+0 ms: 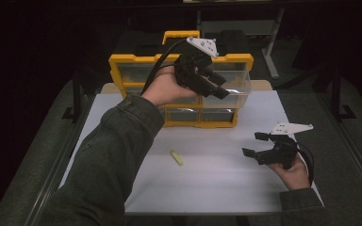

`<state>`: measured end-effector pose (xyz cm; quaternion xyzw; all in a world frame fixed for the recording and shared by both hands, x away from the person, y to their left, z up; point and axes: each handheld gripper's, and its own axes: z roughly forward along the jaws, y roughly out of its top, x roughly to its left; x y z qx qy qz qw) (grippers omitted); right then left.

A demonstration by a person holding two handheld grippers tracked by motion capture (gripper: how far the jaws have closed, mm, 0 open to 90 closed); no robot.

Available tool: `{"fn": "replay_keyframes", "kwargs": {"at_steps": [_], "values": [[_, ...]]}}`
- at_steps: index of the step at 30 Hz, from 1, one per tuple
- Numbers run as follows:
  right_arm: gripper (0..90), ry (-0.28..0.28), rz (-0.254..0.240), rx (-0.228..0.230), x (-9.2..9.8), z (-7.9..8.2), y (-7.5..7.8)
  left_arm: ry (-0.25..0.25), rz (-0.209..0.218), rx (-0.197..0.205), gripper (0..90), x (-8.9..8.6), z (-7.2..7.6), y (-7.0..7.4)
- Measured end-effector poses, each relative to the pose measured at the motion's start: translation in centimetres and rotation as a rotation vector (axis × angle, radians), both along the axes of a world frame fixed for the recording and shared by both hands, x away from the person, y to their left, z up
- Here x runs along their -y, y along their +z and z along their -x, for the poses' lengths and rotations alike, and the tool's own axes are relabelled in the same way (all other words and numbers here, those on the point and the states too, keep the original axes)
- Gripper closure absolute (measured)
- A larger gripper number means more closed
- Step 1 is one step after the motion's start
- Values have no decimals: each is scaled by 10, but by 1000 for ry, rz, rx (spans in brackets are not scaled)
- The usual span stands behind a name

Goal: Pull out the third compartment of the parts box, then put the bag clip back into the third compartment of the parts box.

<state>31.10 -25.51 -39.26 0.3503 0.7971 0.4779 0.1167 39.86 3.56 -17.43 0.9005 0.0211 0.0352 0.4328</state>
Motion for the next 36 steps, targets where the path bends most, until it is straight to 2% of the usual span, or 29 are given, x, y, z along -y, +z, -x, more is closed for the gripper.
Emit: {"fn": "replay_keyframes", "kwargs": {"at_steps": [3,6,11,17,21,25,27,29,32,36], "values": [[141,2,5,2,-1,-1,-1,8,19,-3,464,-5,3,2],[140,4,-3,-41,-1,-3,-4,17,44,-1,449,-18,10,8],[140,-5,-6,-30,-1,-3,-5,27,47,8,424,-32,18,13],[140,-5,-9,-32,-2,-2,-5,77,79,5,436,-63,30,13],[140,-7,-7,-42,-3,-2,-5,98,81,17,418,-82,38,13],[141,-8,1,-37,-3,-2,-6,118,90,25,405,-100,46,10],[141,-12,0,-41,-4,-4,-6,134,99,7,405,-108,48,6],[141,-12,-3,-44,-5,-4,-7,147,103,8,403,-116,50,1],[141,-1,14,-41,-9,-5,-7,174,104,12,384,-125,54,-7],[141,4,24,-37,-10,-5,-8,184,116,13,366,-134,58,-13]]}}
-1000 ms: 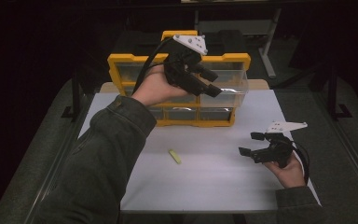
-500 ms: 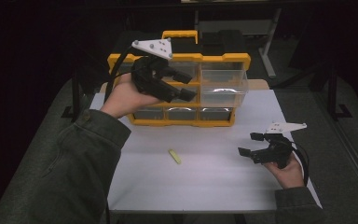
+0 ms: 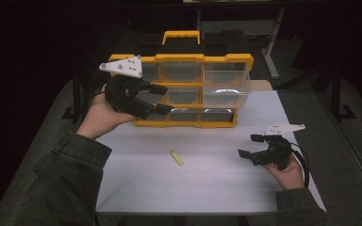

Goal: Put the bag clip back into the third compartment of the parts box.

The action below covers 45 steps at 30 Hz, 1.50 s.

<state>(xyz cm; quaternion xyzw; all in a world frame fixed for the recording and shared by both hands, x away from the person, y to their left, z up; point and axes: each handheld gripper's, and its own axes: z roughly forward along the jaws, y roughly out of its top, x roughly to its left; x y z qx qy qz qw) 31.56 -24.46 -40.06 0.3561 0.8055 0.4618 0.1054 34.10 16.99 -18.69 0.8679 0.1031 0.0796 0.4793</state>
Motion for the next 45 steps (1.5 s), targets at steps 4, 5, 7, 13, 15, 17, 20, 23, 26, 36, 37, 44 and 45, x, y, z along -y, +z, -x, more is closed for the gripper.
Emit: {"fn": "replay_keyframes", "kwargs": {"at_steps": [4,5,7,13,15,17,20,23,26,36,37,44,45], "values": [[143,-17,-5,-3,2,0,1,15,9,-11,366,-8,2,-7],[143,-25,-12,-4,3,0,1,18,10,-13,366,-9,2,-9],[143,-25,-16,0,3,0,1,24,17,-17,360,-13,3,-12],[143,-25,4,-10,1,-1,-1,47,28,-19,342,-23,5,-23],[143,-26,2,-7,1,-1,-1,58,35,-17,329,-27,8,-27],[143,-25,0,-4,1,-1,-2,64,44,-17,327,-28,9,-29],[143,-13,11,-5,0,-2,-3,83,51,-20,307,-35,12,-33],[143,-9,17,-10,-1,-2,-4,87,52,-16,301,-37,14,-36],[143,-5,13,-5,-1,-1,-4,101,43,-9,290,-39,18,-42],[140,-2,-4,-3,1,0,-4,134,55,-14,266,-46,23,-57],[140,-4,-7,0,1,0,-4,138,53,-14,260,-46,24,-58],[140,0,-4,-1,2,2,-3,169,67,-8,260,-53,32,-70],[140,-3,-7,-3,2,2,-3,172,69,-11,255,-55,32,-71]]}}
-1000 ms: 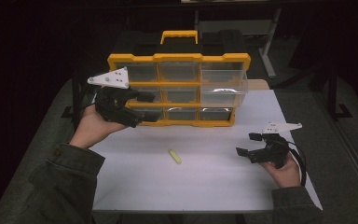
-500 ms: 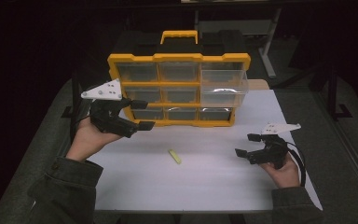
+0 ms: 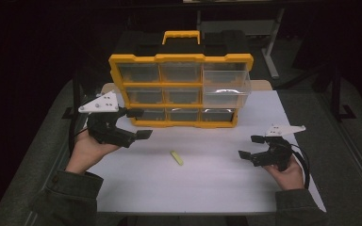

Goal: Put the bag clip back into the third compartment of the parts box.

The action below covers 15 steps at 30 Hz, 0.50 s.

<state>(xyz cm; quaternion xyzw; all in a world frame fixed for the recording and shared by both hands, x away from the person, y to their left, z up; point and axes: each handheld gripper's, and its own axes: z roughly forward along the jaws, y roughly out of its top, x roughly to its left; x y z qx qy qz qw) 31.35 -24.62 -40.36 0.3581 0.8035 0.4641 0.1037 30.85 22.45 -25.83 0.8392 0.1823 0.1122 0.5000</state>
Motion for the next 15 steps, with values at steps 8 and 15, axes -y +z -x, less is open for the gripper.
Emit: {"fn": "replay_keyframes", "kwargs": {"at_steps": [8,15], "values": [[141,3,0,9,-1,2,1,16,36,-11,239,-6,2,-15],[141,3,-3,5,0,2,1,33,50,-20,229,-12,4,-26]]}}
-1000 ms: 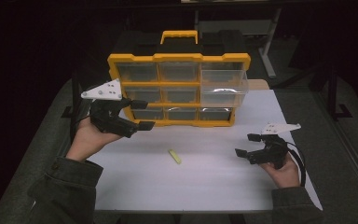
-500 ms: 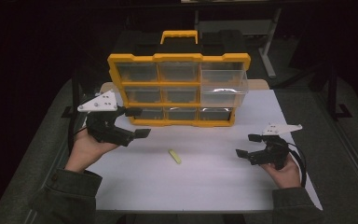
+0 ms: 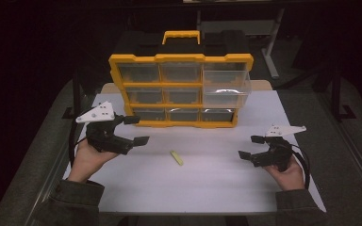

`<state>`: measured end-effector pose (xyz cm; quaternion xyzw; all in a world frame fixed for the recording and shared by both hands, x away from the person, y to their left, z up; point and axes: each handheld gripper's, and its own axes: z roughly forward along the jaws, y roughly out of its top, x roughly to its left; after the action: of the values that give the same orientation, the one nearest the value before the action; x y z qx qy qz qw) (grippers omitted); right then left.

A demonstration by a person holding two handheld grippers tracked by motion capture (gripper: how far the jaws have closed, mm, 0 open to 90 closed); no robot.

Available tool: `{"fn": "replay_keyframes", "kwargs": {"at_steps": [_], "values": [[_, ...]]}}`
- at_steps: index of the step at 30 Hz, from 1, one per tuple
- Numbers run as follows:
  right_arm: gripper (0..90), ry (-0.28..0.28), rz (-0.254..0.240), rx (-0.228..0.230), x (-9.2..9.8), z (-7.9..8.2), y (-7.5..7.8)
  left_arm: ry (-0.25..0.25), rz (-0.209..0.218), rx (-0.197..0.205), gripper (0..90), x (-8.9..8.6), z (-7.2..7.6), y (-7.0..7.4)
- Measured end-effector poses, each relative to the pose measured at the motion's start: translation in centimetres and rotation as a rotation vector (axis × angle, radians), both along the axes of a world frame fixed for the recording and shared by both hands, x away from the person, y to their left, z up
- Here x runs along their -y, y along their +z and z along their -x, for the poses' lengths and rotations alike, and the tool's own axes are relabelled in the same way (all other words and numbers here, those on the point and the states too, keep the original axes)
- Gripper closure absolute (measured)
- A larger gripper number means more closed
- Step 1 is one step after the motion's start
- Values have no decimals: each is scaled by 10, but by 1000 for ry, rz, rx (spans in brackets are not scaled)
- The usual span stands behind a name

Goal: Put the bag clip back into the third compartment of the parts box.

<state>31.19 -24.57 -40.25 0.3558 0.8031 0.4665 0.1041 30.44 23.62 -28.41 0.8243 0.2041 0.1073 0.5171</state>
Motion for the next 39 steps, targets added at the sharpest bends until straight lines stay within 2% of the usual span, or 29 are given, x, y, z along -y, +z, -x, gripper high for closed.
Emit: {"fn": "replay_keyframes", "kwargs": {"at_steps": [10,22,34,39], "values": [[142,-3,7,-7,0,2,-2,12,9,-20,216,0,2,-20],[142,1,17,-14,-1,1,-4,45,43,-33,220,-13,9,-41],[142,-1,22,-20,-2,3,-4,71,33,-36,221,-20,14,-58],[141,-2,31,-16,-1,3,-5,84,33,-52,220,-24,15,-69]]}}
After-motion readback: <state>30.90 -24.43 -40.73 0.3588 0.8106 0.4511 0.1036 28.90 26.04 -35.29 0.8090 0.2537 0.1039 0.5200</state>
